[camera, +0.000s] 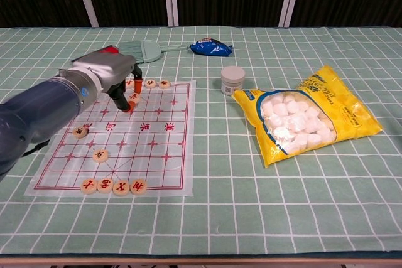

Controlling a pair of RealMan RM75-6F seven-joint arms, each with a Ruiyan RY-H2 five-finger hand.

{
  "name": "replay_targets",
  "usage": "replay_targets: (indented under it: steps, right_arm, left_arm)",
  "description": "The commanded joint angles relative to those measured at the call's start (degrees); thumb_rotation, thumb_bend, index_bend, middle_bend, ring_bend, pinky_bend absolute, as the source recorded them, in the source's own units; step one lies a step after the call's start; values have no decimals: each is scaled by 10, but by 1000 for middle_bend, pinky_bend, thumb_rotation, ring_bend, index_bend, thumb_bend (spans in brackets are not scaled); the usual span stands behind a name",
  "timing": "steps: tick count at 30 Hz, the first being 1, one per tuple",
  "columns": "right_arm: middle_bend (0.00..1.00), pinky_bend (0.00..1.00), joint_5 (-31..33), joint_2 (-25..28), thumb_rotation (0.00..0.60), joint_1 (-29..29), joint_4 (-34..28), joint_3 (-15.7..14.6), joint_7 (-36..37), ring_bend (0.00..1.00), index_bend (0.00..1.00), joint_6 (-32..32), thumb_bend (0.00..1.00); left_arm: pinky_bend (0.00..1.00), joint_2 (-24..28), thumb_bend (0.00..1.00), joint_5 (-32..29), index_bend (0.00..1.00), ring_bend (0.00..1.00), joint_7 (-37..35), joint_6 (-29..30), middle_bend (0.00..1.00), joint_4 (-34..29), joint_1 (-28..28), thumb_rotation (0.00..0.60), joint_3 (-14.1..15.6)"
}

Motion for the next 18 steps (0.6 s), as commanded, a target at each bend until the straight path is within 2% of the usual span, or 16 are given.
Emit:
replay_targets:
  steps: [1,18]
  right_arm:
    - [0,0,1,0,600,0,0,0,0,0,0,0,339]
    - [0,0,7,-1,600,1,2,2,-3,0,0,-3,338]
  left_arm:
    - [1000,-1,331,-1,468,940,1,-2,1000,3,-3,600,-1]
    - [1000,-32,331,-10,463,940,-3,-32,1000,69,-22,600,-1]
